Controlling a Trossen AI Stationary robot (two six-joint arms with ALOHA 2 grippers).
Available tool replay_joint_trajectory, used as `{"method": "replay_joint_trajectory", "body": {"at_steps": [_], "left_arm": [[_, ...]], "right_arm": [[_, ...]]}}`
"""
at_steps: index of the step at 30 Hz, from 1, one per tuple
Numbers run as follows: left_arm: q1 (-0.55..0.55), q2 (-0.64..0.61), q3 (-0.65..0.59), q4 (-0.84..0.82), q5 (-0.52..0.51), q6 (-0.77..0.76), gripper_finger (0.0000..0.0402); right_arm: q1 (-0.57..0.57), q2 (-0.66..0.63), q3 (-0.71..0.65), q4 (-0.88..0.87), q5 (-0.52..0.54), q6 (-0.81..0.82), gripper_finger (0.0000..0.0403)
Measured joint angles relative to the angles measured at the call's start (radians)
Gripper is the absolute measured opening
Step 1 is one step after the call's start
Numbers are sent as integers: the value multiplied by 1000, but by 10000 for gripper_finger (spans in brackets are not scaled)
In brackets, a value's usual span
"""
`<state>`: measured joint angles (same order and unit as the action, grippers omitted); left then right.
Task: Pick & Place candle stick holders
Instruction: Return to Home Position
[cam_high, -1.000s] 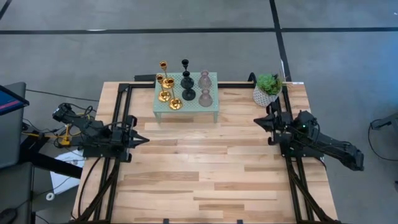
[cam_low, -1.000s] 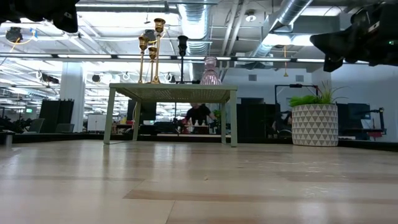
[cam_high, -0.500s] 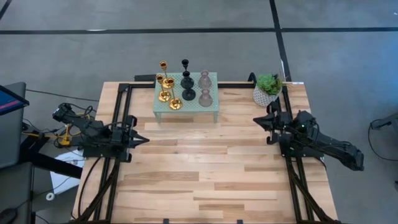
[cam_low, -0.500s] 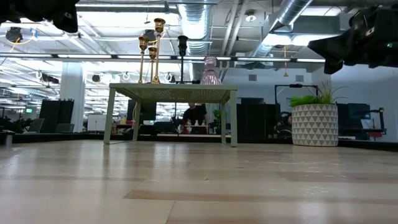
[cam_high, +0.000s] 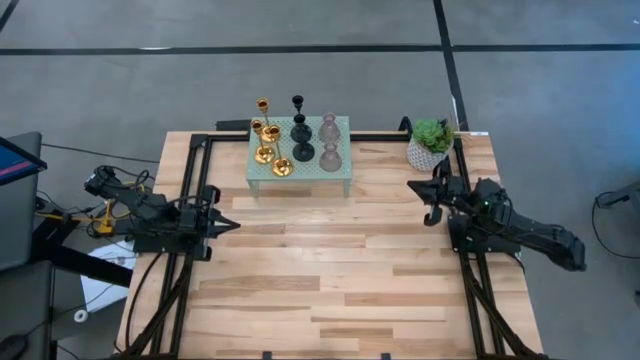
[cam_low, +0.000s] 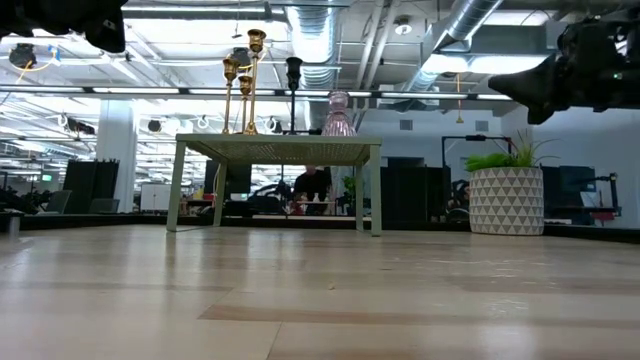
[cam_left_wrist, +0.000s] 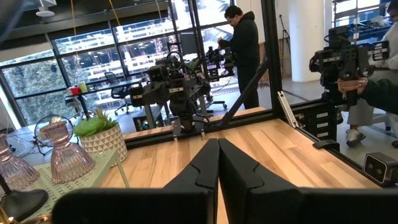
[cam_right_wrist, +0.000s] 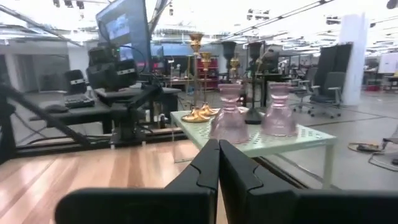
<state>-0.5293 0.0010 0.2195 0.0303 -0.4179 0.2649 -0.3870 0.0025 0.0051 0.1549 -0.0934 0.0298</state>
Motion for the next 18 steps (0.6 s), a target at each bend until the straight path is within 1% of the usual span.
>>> {"method": "replay_joint_trajectory", "body": {"at_steps": [5,7,12,18], "left_arm": [[0,0,0,0,0,0,8],[0,0,0,0,0,4,8],[0,0,0,0,-11,19,8],[0,0,0,0,-38,19,8]], "right_arm": [[50,0,0,-96,-5,7,0],[75,2,0,-132,20,24,0],[138,4,0,-140,110,16,0],[182,4,0,-140,120,-6,0]]}}
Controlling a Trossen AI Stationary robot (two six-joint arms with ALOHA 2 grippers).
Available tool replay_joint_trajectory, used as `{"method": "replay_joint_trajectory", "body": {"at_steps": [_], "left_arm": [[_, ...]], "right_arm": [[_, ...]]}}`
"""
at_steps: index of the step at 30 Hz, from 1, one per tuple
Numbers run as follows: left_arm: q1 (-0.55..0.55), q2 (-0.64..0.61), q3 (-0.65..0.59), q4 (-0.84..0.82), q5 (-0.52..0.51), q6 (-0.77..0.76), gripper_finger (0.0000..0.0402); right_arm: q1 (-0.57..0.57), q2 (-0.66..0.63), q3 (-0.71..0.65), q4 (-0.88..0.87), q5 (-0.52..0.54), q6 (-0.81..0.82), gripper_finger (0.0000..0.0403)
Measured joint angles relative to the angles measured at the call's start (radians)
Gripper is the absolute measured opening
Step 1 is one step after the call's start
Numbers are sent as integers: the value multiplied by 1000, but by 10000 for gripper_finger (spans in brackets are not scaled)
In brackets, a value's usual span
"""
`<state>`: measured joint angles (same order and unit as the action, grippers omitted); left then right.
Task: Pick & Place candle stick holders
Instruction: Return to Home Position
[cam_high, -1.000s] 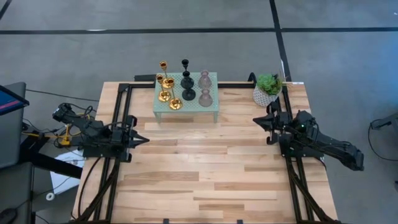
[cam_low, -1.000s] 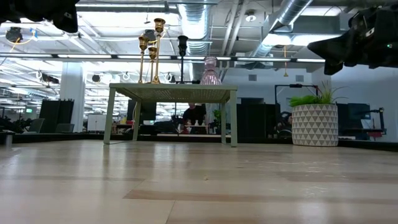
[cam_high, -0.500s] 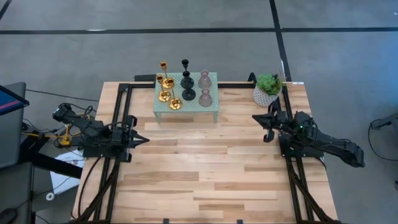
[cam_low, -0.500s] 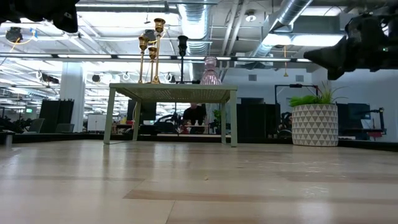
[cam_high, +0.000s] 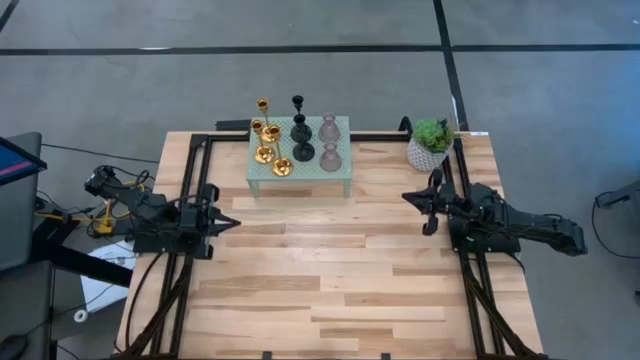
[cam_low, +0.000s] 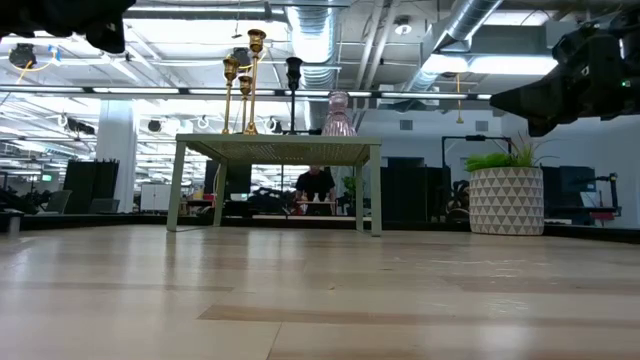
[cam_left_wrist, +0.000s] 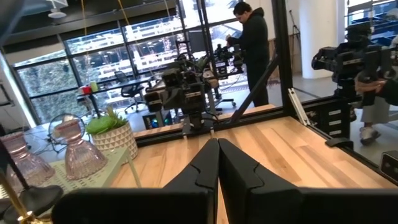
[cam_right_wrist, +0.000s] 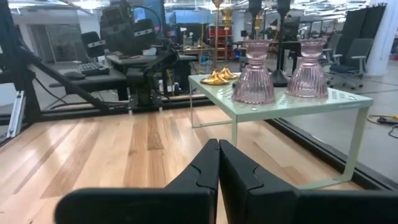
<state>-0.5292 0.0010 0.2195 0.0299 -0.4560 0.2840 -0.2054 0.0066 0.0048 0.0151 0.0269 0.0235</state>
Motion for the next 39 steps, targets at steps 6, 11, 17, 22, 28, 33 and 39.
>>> {"method": "replay_joint_trajectory", "body": {"at_steps": [6,11,17,22,28,33,39], "left_arm": [[0,0,0,0,-26,24,8],[0,0,-1,0,-26,23,8],[0,0,-2,0,-26,24,8],[0,0,-2,0,-28,26,4],[21,0,-2,0,-53,28,5],[70,0,-2,0,-29,38,4],[117,0,-3,0,29,35,4]], "right_arm": [[2,0,0,0,0,1,0],[2,0,0,0,0,2,0],[2,0,0,0,0,21,0],[2,0,0,0,0,57,0],[2,0,0,0,0,83,0],[2,0,0,0,0,83,0],[2,0,0,1,1,101,0]]}}
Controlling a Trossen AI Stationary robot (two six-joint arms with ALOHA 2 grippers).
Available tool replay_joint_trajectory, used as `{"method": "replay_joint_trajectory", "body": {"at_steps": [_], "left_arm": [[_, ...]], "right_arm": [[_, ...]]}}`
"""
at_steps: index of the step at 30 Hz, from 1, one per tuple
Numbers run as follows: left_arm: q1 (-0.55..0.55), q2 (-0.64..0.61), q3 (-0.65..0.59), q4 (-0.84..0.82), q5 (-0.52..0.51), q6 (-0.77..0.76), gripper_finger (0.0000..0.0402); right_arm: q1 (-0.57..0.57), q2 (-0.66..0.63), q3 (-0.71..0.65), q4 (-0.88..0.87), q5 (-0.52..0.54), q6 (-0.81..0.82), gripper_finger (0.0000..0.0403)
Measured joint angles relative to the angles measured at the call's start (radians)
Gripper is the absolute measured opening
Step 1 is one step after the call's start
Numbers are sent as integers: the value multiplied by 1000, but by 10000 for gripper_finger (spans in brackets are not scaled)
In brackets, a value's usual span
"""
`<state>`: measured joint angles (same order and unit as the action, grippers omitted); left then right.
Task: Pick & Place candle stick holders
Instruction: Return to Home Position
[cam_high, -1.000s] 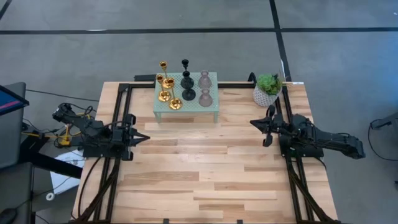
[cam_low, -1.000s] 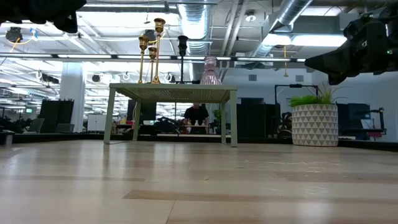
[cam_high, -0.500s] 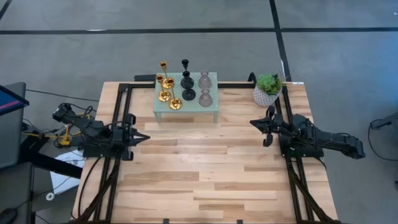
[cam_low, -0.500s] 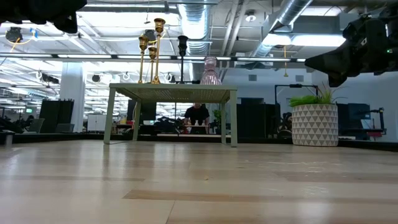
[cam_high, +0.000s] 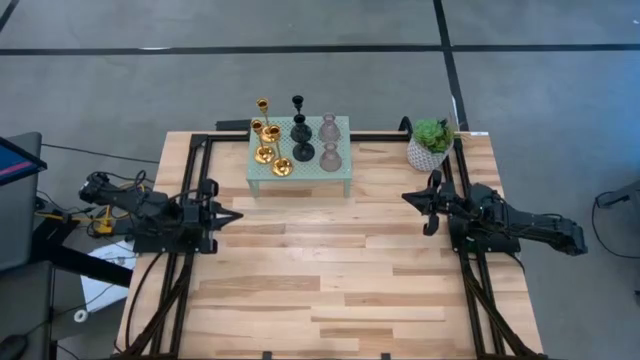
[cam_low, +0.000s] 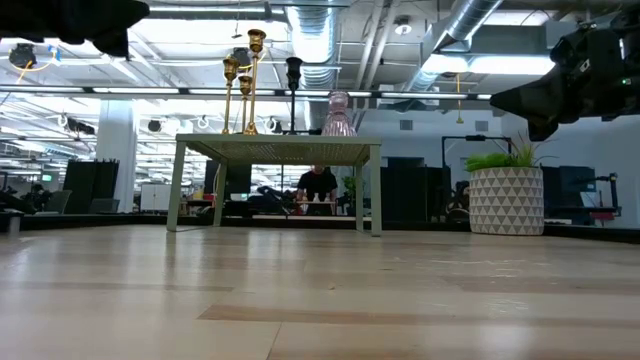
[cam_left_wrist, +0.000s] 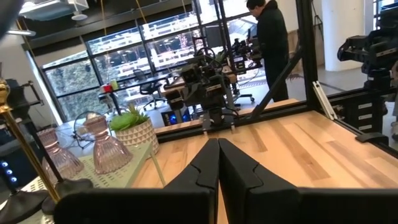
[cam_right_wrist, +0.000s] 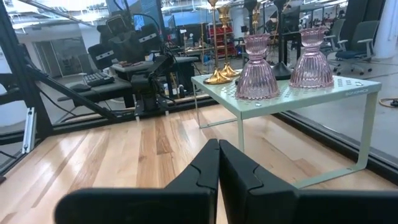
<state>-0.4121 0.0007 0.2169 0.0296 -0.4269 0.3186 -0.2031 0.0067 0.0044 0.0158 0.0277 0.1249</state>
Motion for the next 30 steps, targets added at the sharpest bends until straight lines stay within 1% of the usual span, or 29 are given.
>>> {"method": "replay_joint_trajectory", "body": {"at_steps": [8,11,18,21,25,30], "left_arm": [[71,0,0,0,79,-19,5],[92,0,0,-14,134,-41,4],[101,0,-2,-172,292,-141,4],[101,-1,-31,-157,350,-143,4],[101,0,-111,-86,345,-149,5],[101,0,-193,13,342,-146,4]], "right_arm": [[0,0,0,5,0,8,0],[0,0,0,18,0,8,0],[0,0,0,14,0,7,0],[0,0,0,14,0,7,0],[0,0,0,14,1,7,0],[0,0,0,14,31,-4,0]]}}
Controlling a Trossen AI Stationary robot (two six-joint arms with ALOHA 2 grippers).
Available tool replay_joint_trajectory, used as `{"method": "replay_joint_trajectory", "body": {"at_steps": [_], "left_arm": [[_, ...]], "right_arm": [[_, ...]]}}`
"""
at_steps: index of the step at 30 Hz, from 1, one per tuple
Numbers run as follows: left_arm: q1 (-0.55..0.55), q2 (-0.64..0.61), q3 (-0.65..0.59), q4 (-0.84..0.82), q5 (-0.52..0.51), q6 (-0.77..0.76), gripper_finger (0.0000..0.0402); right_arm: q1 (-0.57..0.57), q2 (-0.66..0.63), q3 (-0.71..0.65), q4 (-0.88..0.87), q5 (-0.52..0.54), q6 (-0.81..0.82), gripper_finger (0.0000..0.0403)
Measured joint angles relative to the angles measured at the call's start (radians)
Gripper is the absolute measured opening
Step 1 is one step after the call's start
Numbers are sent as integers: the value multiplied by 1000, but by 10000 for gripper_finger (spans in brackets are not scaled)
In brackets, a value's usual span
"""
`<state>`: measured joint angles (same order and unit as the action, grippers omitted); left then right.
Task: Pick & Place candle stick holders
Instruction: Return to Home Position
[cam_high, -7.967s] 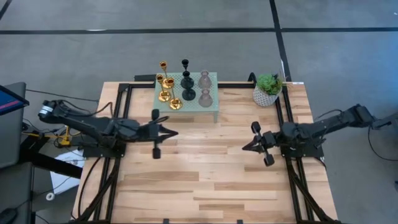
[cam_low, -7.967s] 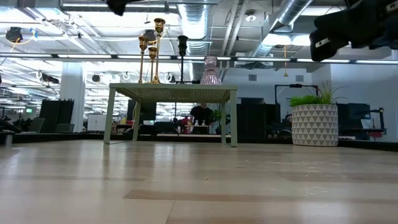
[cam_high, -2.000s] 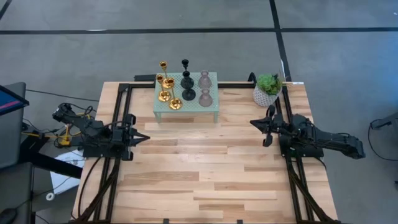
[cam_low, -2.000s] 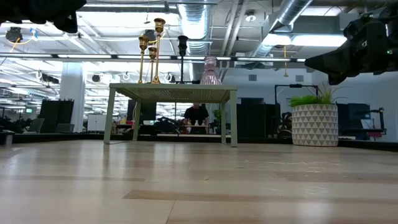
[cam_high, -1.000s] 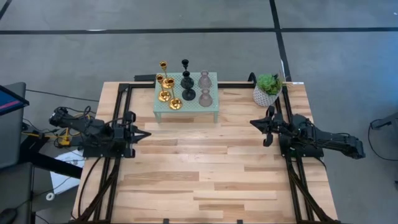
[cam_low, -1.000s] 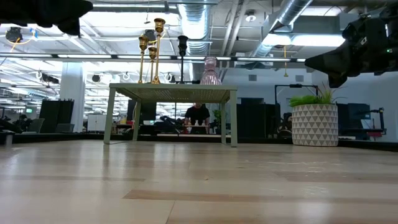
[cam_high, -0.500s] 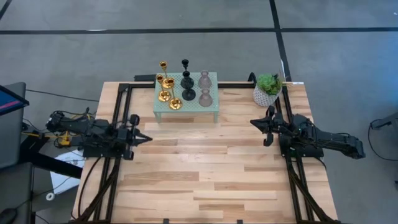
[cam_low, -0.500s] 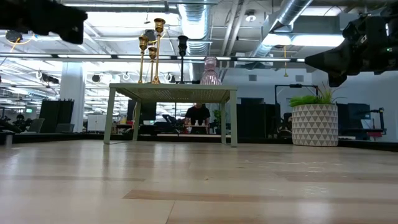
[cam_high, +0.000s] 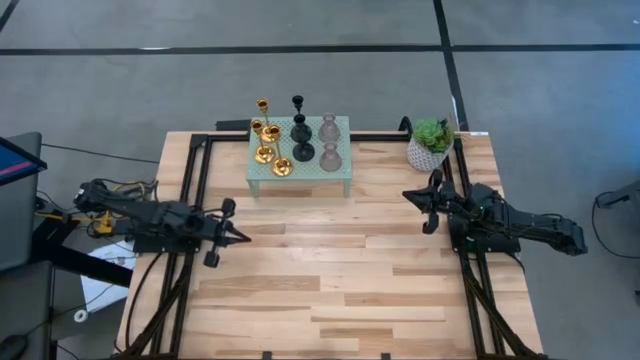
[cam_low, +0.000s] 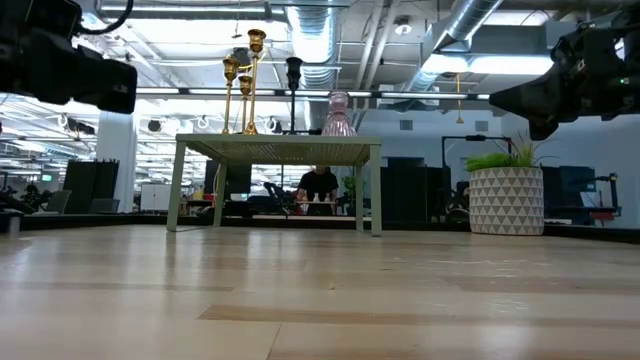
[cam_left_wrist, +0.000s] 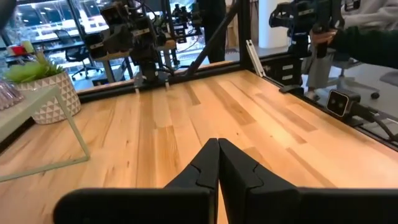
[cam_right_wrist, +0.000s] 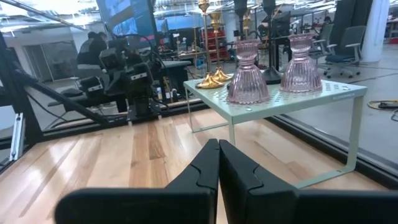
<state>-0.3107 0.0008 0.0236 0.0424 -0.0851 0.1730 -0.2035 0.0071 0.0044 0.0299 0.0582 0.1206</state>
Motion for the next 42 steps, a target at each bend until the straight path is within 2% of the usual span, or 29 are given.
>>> {"method": "replay_joint_trajectory", "body": {"at_steps": [9,42], "left_arm": [[0,7,-18,-3,9,-102,7],[0,225,-18,11,4,-103,12]], "right_arm": [[0,0,0,-10,-8,-15,0],[0,0,0,-9,-9,-15,0]]}}
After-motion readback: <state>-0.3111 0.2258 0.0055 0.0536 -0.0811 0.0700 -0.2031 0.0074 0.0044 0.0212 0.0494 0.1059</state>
